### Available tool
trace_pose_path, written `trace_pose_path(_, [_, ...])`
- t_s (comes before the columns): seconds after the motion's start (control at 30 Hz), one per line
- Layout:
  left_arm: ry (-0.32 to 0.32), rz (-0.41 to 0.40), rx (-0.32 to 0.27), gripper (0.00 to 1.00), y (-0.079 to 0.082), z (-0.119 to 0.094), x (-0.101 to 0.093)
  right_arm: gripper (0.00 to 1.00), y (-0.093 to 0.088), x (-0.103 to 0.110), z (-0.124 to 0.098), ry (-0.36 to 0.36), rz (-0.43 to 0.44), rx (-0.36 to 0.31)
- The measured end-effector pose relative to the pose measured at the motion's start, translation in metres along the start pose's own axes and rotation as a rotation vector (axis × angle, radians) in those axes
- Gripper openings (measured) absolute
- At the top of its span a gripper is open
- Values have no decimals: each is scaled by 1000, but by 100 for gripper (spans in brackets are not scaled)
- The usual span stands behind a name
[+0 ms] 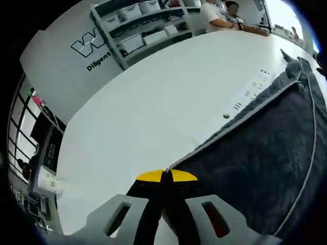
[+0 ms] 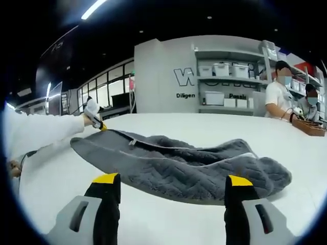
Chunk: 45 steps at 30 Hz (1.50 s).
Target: Open the folded towel by lifting each exposed corner and separating the folded layers until the towel lies flat within the target outline without major curled edges
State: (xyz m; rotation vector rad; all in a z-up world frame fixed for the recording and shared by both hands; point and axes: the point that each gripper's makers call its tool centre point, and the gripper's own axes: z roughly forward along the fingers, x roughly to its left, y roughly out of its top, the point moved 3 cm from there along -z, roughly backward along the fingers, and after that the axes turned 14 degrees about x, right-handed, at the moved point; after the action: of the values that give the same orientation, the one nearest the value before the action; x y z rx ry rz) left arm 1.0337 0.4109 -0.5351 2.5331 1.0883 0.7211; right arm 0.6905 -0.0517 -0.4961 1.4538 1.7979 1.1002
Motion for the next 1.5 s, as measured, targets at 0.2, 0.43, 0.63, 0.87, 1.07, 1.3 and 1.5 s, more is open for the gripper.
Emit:
trace_pose_path(0.2, [7, -142, -70, 21, -5, -3, 11, 83, -1, -1, -1, -2, 1, 0])
trace_pose_path(0.43, [18, -206, -142, 34, -10, -16, 26, 83, -1, -1, -1, -3, 0, 0])
trace_pose_path(0.63, [34, -200, -168, 42, -12, -30, 27, 83, -1, 0, -1, -1, -3, 0])
trace_pose_path(0.87, [-6, -195, -249, 53, -4, -49, 17, 83, 0, 0, -2, -6, -7, -4])
trace_pose_path(1.07, [-62, -161, -319, 63, -5, -69, -12, 83, 1, -1, -3, -10, -8, -10])
trace_pose_path(1.3, [-130, -177, -404, 73, -10, -99, -39, 83, 3, -2, -4, -18, -14, -18])
trace_pose_path(1.5, [-163, -133, -451, 83, -21, -129, -73, 83, 1, -4, -2, -28, -17, -10])
